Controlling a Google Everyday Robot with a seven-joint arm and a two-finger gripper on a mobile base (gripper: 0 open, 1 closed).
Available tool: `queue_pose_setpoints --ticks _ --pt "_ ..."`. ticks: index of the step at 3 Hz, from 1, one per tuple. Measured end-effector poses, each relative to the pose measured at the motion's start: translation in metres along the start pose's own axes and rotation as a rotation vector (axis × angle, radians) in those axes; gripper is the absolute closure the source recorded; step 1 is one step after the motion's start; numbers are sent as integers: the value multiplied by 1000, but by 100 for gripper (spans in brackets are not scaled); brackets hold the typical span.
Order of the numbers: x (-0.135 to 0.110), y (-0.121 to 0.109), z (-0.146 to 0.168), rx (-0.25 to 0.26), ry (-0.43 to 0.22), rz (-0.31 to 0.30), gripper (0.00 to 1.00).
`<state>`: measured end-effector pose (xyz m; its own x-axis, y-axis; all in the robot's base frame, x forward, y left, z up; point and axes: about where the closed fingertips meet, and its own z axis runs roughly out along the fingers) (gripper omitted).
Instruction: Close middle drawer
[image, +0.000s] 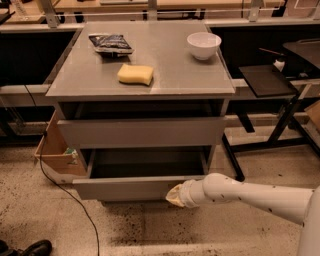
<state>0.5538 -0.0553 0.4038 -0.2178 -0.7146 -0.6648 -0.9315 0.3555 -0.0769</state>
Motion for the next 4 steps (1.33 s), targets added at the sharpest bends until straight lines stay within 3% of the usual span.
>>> queue_pose_setpoints --ticks 1,2,4 --pt "-8 -30 14 49 -19 -13 100" --pt "-8 -35 17 60 -24 -15 100" --pt "-14 -82 34 130 -55 -26 100"
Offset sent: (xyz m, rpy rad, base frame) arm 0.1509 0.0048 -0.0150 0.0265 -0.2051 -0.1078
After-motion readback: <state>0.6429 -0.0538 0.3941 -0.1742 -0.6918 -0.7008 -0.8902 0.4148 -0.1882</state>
